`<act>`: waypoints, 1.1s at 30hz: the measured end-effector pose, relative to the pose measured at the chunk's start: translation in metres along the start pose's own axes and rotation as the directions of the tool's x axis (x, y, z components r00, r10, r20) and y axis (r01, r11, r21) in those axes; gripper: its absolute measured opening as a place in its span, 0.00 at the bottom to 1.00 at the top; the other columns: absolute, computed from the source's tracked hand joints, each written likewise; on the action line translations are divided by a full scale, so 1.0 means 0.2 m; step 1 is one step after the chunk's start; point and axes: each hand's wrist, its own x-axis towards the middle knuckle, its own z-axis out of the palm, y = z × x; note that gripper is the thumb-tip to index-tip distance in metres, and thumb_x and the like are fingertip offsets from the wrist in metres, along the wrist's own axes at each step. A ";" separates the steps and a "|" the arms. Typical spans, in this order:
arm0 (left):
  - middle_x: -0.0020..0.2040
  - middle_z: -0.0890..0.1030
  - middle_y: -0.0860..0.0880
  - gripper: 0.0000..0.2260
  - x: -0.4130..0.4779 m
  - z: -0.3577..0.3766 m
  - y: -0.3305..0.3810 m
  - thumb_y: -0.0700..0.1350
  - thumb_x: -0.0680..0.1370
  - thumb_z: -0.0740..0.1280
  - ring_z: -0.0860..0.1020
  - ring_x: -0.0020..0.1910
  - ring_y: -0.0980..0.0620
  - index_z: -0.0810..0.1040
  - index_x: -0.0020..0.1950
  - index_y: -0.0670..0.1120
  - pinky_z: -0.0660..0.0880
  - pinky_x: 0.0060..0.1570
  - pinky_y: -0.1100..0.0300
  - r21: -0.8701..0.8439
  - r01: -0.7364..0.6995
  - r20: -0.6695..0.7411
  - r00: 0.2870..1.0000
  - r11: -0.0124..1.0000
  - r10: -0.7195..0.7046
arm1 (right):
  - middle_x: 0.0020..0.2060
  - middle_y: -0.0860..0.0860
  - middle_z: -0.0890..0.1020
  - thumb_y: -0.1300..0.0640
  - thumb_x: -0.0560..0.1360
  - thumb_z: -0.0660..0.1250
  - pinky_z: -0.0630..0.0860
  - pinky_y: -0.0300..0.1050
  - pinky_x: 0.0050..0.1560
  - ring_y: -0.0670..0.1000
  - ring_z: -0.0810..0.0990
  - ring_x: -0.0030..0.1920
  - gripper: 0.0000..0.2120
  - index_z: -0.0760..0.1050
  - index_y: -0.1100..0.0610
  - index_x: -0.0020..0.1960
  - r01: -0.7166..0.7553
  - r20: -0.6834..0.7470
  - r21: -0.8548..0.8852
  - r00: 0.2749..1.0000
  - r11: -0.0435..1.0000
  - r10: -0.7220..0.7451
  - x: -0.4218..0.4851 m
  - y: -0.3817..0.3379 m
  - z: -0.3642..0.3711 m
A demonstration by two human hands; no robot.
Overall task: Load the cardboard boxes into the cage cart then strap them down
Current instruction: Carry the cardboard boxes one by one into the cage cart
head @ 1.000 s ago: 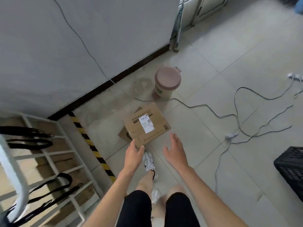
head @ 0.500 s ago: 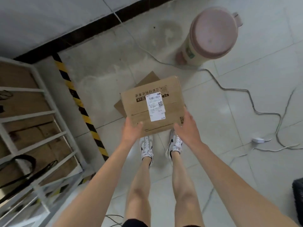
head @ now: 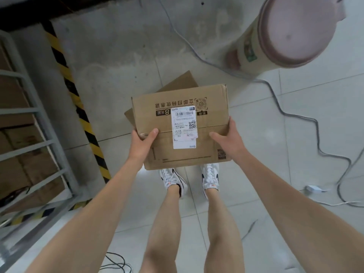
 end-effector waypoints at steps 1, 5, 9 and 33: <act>0.54 0.75 0.63 0.31 -0.02 -0.01 0.01 0.58 0.73 0.74 0.75 0.53 0.61 0.64 0.71 0.53 0.69 0.46 0.66 -0.026 0.021 0.032 0.999 0.999 -0.020 | 0.61 0.43 0.76 0.52 0.72 0.73 0.73 0.50 0.61 0.50 0.76 0.61 0.37 0.59 0.46 0.75 0.008 0.007 0.004 1.000 1.000 -0.008 -0.01 0.00 -0.01; 0.56 0.77 0.58 0.27 -0.20 -0.08 0.10 0.59 0.72 0.75 0.77 0.55 0.57 0.67 0.64 0.54 0.73 0.52 0.59 -0.113 0.042 0.035 0.999 0.993 -0.039 | 0.65 0.45 0.76 0.50 0.72 0.74 0.73 0.55 0.67 0.49 0.76 0.63 0.39 0.59 0.49 0.77 0.037 -0.020 0.057 0.999 0.998 -0.036 -0.17 -0.09 -0.06; 0.57 0.76 0.58 0.33 -0.58 -0.29 0.31 0.62 0.70 0.76 0.76 0.56 0.56 0.66 0.68 0.52 0.72 0.52 0.57 -0.169 -0.034 -0.054 0.998 0.985 0.026 | 0.61 0.39 0.78 0.48 0.71 0.73 0.75 0.45 0.61 0.34 0.77 0.56 0.35 0.63 0.45 0.75 0.173 -0.045 0.102 0.985 0.980 -0.169 -0.52 -0.32 -0.20; 0.62 0.79 0.57 0.41 -3.22 -2.30 -0.30 0.69 0.63 0.76 0.78 0.60 0.53 0.68 0.72 0.61 0.76 0.61 0.47 -0.376 -0.479 -0.774 0.632 0.793 0.015 | 0.68 0.44 0.73 0.49 0.75 0.71 0.73 0.52 0.66 0.47 0.75 0.65 0.39 0.54 0.44 0.78 0.769 0.547 0.113 0.481 0.629 -0.685 -3.26 -1.37 0.51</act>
